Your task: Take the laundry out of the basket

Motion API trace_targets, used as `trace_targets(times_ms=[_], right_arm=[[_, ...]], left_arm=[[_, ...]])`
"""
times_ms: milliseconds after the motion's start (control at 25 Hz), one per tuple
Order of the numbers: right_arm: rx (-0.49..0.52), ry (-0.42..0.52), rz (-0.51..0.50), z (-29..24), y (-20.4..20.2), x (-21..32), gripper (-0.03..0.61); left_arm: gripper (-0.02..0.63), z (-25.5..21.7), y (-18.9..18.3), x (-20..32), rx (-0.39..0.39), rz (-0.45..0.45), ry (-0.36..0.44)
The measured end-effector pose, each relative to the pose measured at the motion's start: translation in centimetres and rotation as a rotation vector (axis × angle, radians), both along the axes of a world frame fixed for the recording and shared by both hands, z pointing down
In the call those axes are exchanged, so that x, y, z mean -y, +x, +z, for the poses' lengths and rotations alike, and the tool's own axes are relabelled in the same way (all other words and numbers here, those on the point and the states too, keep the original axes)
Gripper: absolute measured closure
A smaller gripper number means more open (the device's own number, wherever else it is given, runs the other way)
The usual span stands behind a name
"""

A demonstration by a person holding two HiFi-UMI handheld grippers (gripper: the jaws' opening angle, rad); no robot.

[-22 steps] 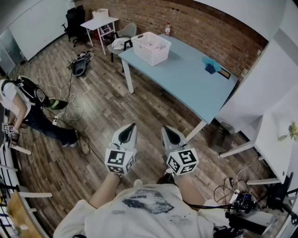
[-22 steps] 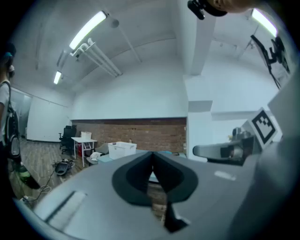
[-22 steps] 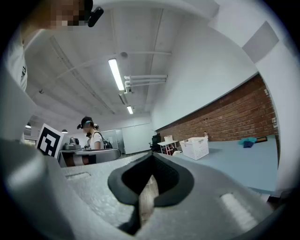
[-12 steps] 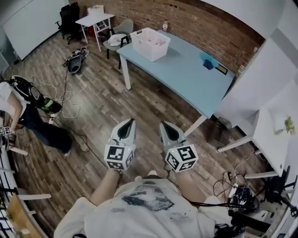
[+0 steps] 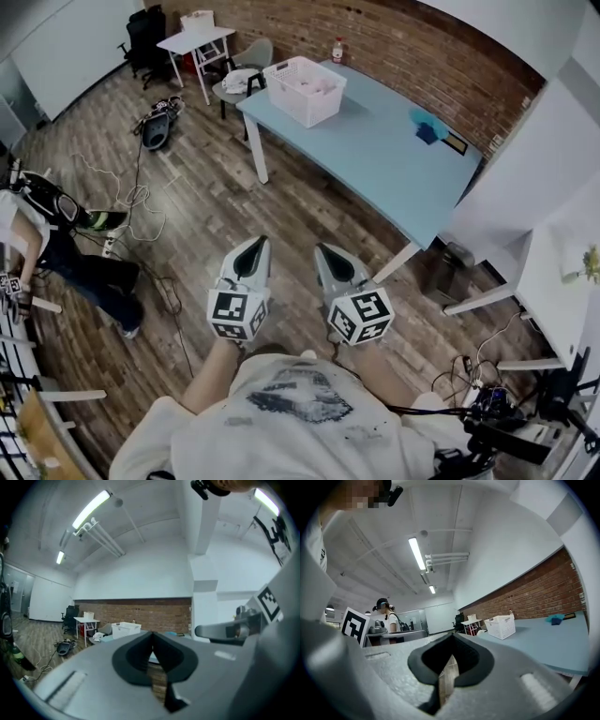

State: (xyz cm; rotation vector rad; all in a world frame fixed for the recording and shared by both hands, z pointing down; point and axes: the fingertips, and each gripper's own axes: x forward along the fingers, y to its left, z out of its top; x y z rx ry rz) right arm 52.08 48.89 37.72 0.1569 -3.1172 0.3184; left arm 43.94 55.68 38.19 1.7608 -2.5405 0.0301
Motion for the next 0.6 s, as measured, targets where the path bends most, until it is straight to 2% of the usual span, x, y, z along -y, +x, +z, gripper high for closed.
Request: trace_targets(times_ms=[320,600], right_arm=[[-0.008,-0.037,-0.023,1.1,-2.3,3.8,0.581],[-0.015,-0.036,-0.005,2.1,-7.8,5.8,0.581]], left_arm=[[0.621,0.5,-2.2,3.1,0.000,-0.020,-0.015],[0.621,1.8,-7.6,5.2,-0.013,-0.003,-0.004]])
